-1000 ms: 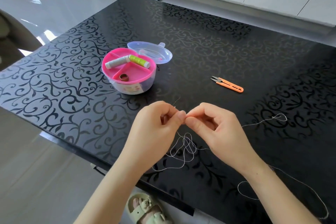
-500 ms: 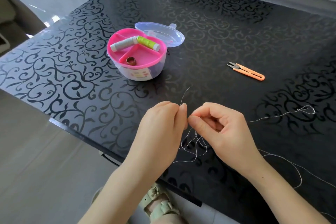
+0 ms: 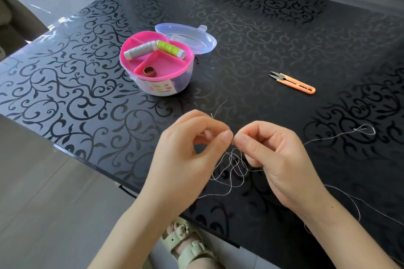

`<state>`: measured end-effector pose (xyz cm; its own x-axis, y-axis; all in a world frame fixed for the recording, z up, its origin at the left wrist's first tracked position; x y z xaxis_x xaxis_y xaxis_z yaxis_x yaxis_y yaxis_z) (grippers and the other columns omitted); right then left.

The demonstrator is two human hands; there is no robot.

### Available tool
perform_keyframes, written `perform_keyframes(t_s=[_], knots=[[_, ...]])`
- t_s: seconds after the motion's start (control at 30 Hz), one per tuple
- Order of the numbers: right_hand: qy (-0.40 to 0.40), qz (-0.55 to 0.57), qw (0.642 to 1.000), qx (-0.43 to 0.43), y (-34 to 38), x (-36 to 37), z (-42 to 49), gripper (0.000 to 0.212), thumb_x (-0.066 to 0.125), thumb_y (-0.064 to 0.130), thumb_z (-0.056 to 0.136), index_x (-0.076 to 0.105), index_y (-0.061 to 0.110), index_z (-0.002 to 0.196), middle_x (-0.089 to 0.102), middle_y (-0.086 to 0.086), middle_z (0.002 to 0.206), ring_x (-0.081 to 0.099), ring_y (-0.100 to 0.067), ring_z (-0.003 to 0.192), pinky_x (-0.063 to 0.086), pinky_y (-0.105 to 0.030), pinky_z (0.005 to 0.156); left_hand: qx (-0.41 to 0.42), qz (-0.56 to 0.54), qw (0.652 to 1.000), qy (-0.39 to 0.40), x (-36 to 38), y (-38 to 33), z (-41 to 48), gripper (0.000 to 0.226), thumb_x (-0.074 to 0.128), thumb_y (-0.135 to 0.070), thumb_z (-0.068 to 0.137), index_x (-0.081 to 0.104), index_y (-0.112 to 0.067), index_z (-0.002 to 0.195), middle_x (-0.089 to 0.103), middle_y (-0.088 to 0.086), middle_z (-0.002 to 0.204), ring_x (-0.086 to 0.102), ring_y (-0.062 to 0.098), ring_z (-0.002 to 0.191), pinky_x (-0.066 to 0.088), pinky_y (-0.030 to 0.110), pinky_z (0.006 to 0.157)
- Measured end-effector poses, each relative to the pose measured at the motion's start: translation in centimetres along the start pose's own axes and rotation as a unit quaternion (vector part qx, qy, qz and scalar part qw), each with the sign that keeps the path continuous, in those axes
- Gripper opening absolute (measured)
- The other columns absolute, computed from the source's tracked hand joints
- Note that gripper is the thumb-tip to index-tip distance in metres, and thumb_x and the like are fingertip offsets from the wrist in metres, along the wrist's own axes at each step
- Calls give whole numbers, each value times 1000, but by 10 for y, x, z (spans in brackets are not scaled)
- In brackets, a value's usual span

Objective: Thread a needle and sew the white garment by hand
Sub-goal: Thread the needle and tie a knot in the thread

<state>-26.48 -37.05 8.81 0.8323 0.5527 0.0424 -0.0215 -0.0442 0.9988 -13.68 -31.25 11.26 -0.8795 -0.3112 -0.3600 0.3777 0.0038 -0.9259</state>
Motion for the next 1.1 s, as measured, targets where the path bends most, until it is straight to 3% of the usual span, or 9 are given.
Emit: perform_keyframes(t_s=[0.2,0.33,0.47,0.57,0.63,0.8,0.93,1.03,1.1], knots=[[6,11,1000,3,1,0,-1,13,62,20,81,65,14,69,47,13,51,37,-2,49,34,-12,51,27,46,999,-10,5,-2,3,12,61,-26,82,66,-19,73,54,-8,71,54,12,71,44,21,64],[-5,-75,997,-27,2,-2,-3,10,67,29,81,68,20,75,42,-5,54,34,-18,51,35,-23,52,34,89,995,-31,9,-4,2,16,57,-22,83,57,-17,68,50,-8,70,46,6,66,36,10,61],[-29,-144,987,-71,5,-3,-5,3,67,24,84,69,22,83,32,5,49,31,-6,48,34,-18,49,34,106,993,-50,10,-3,2,22,54,-21,85,51,-17,63,46,-7,65,43,7,63,34,11,57],[-38,-170,982,-80,6,-1,-5,4,67,22,86,70,22,83,38,-12,51,34,-22,48,43,-37,52,34,111,992,-56,12,-2,3,28,53,-19,87,50,-9,61,44,-6,62,42,8,62,34,14,54],[-41,-175,980,-82,8,-1,-5,7,67,19,87,71,22,81,38,-15,52,35,-28,51,43,-41,54,36,119,991,-56,13,-2,3,31,52,-21,88,52,-5,61,46,-3,62,44,13,63,35,19,55],[-39,-163,982,-87,11,1,-6,16,65,16,87,70,25,74,31,8,49,30,-17,50,34,-35,51,28,123,991,-53,13,0,2,36,50,-25,89,55,-3,61,46,-1,59,44,14,64,35,19,56],[-38,-158,984,-76,9,0,-6,16,67,12,88,67,21,74,36,17,46,33,-4,48,35,-24,48,-6,77,996,-39,13,3,1,40,42,-35,92,63,-17,62,58,0,65,55,14,72,42,25,64],[-37,-136,988,-60,8,-2,-6,17,65,10,87,66,18,73,40,15,45,37,-2,47,36,-13,48,-41,39,998,-36,10,2,-1,44,36,-41,92,66,-23,66,62,-4,69,59,7,75,43,17,68],[-40,-110,992,-47,7,-4,-7,16,67,11,87,67,18,72,41,0,47,38,-2,48,38,-12,50,-59,24,998,-30,8,4,-1,44,35,-43,90,69,-22,70,63,-8,71,60,3,77,42,11,69]])
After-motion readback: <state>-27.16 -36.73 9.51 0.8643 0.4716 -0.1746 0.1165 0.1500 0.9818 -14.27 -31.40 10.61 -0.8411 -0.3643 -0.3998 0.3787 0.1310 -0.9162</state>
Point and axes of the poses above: each hand's wrist, its own z-axis towards the middle knuckle, its own x-axis out of the palm, y = z × x, the point moved 6 cm from there along z, towards the middle knuckle
